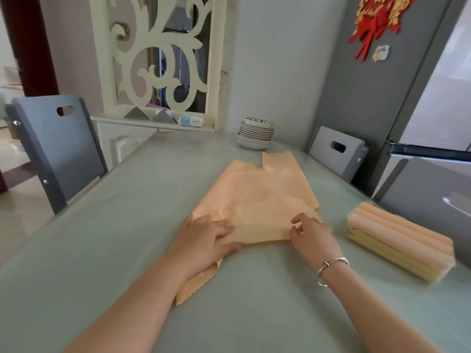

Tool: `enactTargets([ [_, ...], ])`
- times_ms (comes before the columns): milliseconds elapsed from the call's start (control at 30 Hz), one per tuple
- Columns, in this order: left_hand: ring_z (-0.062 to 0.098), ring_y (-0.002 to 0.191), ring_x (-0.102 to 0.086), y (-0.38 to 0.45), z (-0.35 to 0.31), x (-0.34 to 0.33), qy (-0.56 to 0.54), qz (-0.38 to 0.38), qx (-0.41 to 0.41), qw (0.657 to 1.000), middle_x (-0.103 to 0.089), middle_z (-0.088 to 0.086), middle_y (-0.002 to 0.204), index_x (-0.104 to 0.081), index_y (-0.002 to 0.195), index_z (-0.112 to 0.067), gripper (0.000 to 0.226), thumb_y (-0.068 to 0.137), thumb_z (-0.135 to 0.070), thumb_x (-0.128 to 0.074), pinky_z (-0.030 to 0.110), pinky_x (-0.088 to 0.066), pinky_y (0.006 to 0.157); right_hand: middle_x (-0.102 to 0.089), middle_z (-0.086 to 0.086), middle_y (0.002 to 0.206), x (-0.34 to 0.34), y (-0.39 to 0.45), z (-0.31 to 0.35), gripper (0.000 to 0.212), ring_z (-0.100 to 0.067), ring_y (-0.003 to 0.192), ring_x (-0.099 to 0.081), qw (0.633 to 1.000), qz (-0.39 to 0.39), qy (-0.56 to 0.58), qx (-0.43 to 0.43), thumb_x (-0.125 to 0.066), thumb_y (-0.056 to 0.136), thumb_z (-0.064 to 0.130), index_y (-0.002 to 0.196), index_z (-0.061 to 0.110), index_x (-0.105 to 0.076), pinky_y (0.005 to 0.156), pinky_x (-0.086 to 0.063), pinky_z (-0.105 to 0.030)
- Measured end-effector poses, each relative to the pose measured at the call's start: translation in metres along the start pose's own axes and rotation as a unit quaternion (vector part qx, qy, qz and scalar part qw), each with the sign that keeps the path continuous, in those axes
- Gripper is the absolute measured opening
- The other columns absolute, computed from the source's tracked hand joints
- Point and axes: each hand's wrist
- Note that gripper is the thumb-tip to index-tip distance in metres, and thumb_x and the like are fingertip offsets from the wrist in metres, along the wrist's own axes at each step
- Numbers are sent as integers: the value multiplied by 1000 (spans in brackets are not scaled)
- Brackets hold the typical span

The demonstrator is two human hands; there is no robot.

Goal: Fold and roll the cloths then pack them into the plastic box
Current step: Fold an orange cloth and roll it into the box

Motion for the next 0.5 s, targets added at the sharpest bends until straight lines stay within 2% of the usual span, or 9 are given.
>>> enactTargets([
  [67, 9, 141, -24, 0, 3, -3, -16, -23, -8, 1000, -39, -23, 145, -46, 133, -44, 48, 91, -62, -35, 38, -10, 116, -58, -7, 122, -5, 2, -2, 37, -30, 118, -45, 997, 23, -72, -9, -35, 96, 39, 130, 28, -43, 97, -35, -37],
  [133, 3, 134, -35, 0, 2, -6, -47, -43, -5, 998, -56, -15, 132, -60, 121, -37, 40, 96, -54, -34, 36, -21, 113, -49, -10, 135, -9, 4, -5, 48, -30, 128, -37, 992, 64, -102, -26, -26, 96, 49, 140, 32, -32, 104, -27, -41],
  [167, -1, 122, -45, 1, 0, -6, -93, -53, 6, 994, -66, -11, 114, -68, 100, -32, 38, 96, -52, -36, 35, -32, 104, -42, -13, 141, -11, 5, -6, 52, -30, 134, -31, 990, 80, -106, -38, -23, 96, 54, 144, 33, -26, 107, -23, -43],
  [200, -3, 100, -55, 0, -6, -6, -145, -59, 17, 988, -68, -6, 89, -63, 74, -24, 42, 95, -51, -39, 34, -40, 88, -33, -18, 147, -13, 6, -7, 57, -32, 138, -23, 988, 91, -110, -55, -20, 95, 57, 147, 34, -19, 110, -18, -45],
  [233, 2, 75, -54, -1, -13, -5, -183, -55, 23, 981, -57, -3, 68, -48, 60, -19, 47, 94, -51, -42, 35, -41, 72, -23, -22, 151, -14, 8, -9, 61, -34, 141, -15, 985, 98, -119, -75, -20, 94, 59, 148, 33, -11, 112, -13, -48],
  [267, 7, 59, -45, -2, -22, -4, -204, -48, 19, 978, -44, -3, 58, -37, 57, -18, 49, 93, -50, -44, 35, -35, 61, -17, -24, 152, -14, 9, -10, 66, -36, 143, -9, 982, 99, -133, -95, -21, 93, 61, 149, 30, -4, 112, -9, -50],
  [367, 8, 48, -33, -3, -40, -2, -251, -7, -5, 968, -32, -9, 53, -32, 54, -20, 50, 93, -45, -49, 28, -23, 52, -16, -18, 155, -13, 11, -15, 73, -28, 146, -2, 980, 101, -131, -108, -26, 94, 55, 150, 20, 6, 113, -6, -50],
  [433, 4, 48, -35, -2, -39, 1, -303, 36, -12, 952, -34, -12, 51, -37, 51, -23, 48, 93, -40, -53, 24, -25, 51, -32, -8, 151, -12, 11, -14, 63, -20, 145, -10, 990, 81, -97, -65, -31, 98, 38, 150, 17, -2, 114, -8, -48],
  [500, -7, 58, -52, -4, -34, 8, -355, 78, -11, 931, -54, -23, 60, -60, 61, -32, 30, 91, -37, -59, 12, -37, 58, -50, -9, 136, -12, 9, -8, 53, -24, 134, -38, 997, 44, -57, -16, -34, 94, 18, 145, 19, -22, 112, -23, -43],
])
Point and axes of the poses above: each hand's wrist, its own y-axis towards the middle knuckle, its own x-axis out of the back of the hand, z = x × y
